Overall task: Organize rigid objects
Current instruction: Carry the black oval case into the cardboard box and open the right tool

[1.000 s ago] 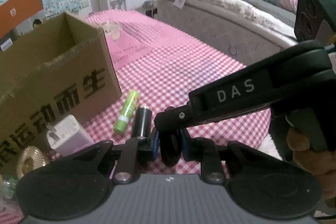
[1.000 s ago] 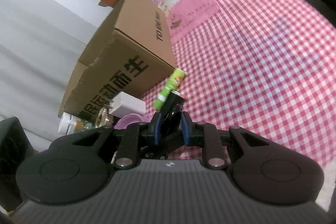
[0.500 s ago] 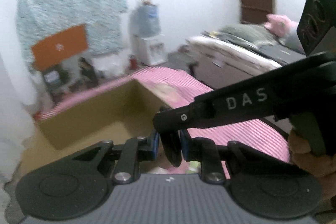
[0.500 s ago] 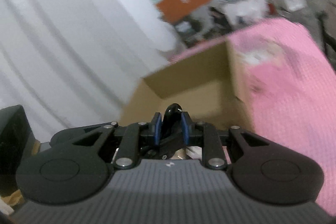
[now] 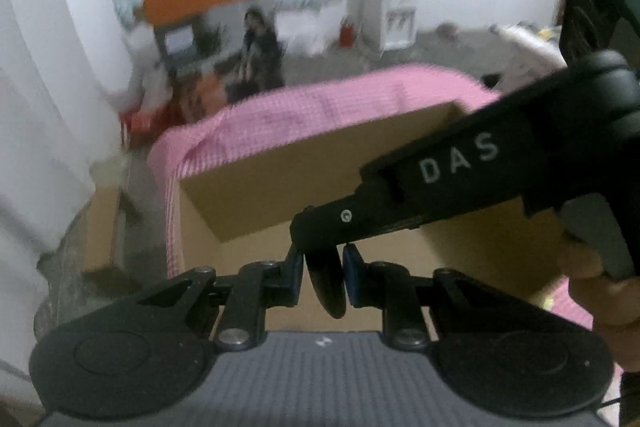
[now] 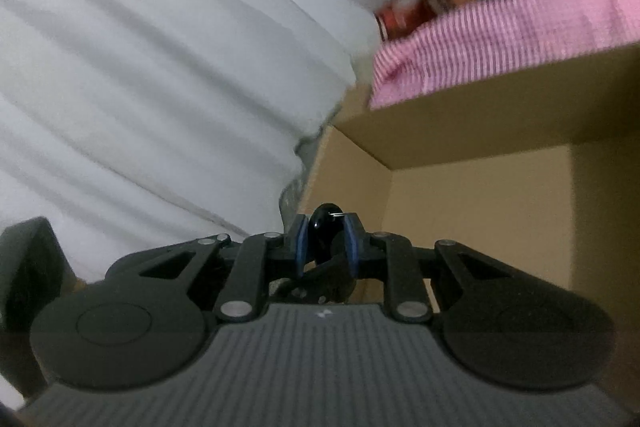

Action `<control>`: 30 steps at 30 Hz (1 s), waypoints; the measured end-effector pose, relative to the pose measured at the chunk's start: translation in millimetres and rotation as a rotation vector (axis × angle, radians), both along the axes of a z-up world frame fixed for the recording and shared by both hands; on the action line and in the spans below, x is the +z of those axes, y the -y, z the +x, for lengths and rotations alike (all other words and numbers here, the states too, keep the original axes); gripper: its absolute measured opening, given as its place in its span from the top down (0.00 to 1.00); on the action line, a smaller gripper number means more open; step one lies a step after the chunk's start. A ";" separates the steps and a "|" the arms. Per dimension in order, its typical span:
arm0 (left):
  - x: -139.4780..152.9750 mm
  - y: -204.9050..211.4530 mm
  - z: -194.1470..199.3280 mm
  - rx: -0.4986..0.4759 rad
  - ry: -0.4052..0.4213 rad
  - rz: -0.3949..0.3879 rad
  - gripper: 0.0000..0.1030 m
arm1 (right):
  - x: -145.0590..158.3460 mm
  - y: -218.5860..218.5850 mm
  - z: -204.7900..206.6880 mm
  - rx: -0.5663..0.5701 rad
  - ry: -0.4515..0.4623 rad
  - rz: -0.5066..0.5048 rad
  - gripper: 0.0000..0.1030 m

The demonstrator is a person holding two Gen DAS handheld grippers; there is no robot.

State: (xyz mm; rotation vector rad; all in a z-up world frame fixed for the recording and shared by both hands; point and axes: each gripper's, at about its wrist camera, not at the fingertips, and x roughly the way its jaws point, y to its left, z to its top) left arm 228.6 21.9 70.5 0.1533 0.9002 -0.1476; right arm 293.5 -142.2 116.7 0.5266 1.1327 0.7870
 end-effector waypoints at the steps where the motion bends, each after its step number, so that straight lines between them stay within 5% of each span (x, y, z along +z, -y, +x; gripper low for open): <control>1: -7.0 -5.5 10.5 0.010 -0.025 0.006 0.79 | -10.9 -9.9 12.3 0.000 -0.043 -0.010 0.82; 10: -52.3 -30.0 70.2 0.046 -0.123 0.109 0.78 | -70.0 -54.5 66.1 -0.016 -0.226 -0.063 0.82; 19: -56.6 -28.8 71.2 0.048 -0.113 0.125 0.71 | -108.1 -68.1 91.6 -0.064 -0.308 -0.047 0.77; 30: -31.5 -30.3 54.1 0.049 -0.055 0.079 0.56 | -87.3 -46.2 82.8 -0.084 -0.259 -0.033 0.74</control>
